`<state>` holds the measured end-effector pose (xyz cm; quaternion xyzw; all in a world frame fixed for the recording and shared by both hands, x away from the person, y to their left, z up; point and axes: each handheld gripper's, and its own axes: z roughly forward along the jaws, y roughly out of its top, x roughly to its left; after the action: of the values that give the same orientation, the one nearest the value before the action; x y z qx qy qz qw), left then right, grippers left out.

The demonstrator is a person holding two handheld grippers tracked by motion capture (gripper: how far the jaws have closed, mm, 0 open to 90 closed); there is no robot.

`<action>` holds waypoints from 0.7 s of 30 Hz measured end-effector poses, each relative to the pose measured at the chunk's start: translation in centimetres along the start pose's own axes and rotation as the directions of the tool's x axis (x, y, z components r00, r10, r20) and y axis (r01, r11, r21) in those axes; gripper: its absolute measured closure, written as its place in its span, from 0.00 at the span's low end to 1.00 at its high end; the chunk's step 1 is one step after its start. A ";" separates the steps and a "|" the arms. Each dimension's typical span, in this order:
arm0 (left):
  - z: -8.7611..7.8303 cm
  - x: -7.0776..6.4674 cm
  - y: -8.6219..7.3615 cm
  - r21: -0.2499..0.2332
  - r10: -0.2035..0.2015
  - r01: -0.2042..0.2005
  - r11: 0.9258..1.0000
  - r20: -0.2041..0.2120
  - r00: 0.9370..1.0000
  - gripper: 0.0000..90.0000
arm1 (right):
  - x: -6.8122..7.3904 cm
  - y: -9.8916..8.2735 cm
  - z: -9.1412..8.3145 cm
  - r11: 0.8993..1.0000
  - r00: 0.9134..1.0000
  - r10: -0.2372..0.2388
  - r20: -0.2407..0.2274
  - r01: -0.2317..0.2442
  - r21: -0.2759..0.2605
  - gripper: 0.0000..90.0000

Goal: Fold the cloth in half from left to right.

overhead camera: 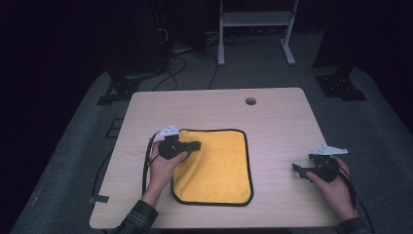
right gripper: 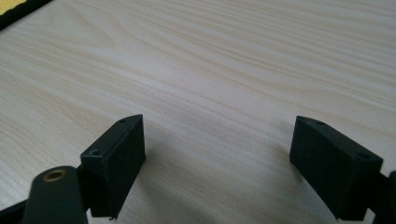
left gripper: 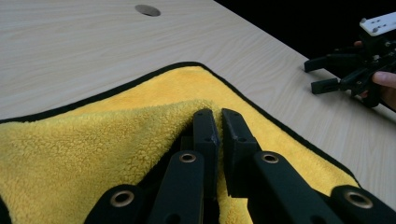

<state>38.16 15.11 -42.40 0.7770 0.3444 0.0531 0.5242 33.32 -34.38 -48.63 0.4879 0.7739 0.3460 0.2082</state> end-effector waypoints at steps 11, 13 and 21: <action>2.8 -1.3 1.0 0.011 0.014 -0.015 1.000 0.053 0.998 0.94 | 0.0 0.0 0.0 1.000 1.000 -0.001 0.000 0.001 -0.001 0.19; 3.3 -1.5 1.2 0.016 0.021 -0.022 1.000 0.061 0.998 0.94 | 0.0 0.0 0.0 1.000 1.000 -0.001 0.000 0.001 -0.001 0.19; 5.4 -2.4 2.2 0.018 0.028 -0.030 0.999 0.096 0.995 0.94 | 0.0 0.0 0.0 1.000 1.000 -0.002 0.000 0.002 0.000 0.19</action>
<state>39.79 9.04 -42.25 0.7884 0.3082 0.0201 0.5319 33.34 -34.39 -48.63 0.4871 0.7743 0.3461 0.2084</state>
